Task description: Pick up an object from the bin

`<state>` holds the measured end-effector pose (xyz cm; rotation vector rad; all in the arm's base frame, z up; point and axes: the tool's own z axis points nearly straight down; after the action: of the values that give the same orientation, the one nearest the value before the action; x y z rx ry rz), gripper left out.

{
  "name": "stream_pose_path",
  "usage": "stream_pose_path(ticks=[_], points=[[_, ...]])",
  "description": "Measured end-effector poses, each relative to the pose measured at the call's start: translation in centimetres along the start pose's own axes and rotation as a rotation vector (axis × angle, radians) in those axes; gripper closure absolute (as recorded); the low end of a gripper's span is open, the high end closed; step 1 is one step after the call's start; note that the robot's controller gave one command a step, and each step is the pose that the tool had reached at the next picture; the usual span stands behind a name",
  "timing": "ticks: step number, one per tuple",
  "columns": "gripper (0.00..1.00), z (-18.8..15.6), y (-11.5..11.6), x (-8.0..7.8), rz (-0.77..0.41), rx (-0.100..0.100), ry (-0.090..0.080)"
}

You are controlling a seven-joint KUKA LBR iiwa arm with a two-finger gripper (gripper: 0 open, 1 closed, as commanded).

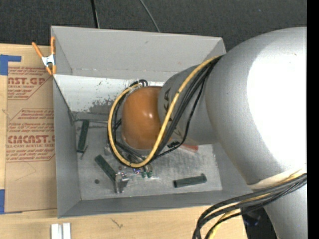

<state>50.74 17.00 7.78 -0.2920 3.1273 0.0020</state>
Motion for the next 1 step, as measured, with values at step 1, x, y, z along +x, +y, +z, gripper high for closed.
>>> stream_pose_path(ticks=[1], points=[[1.00, 0.54, 3.16, 1.54, 0.086, -0.001, 0.003]])
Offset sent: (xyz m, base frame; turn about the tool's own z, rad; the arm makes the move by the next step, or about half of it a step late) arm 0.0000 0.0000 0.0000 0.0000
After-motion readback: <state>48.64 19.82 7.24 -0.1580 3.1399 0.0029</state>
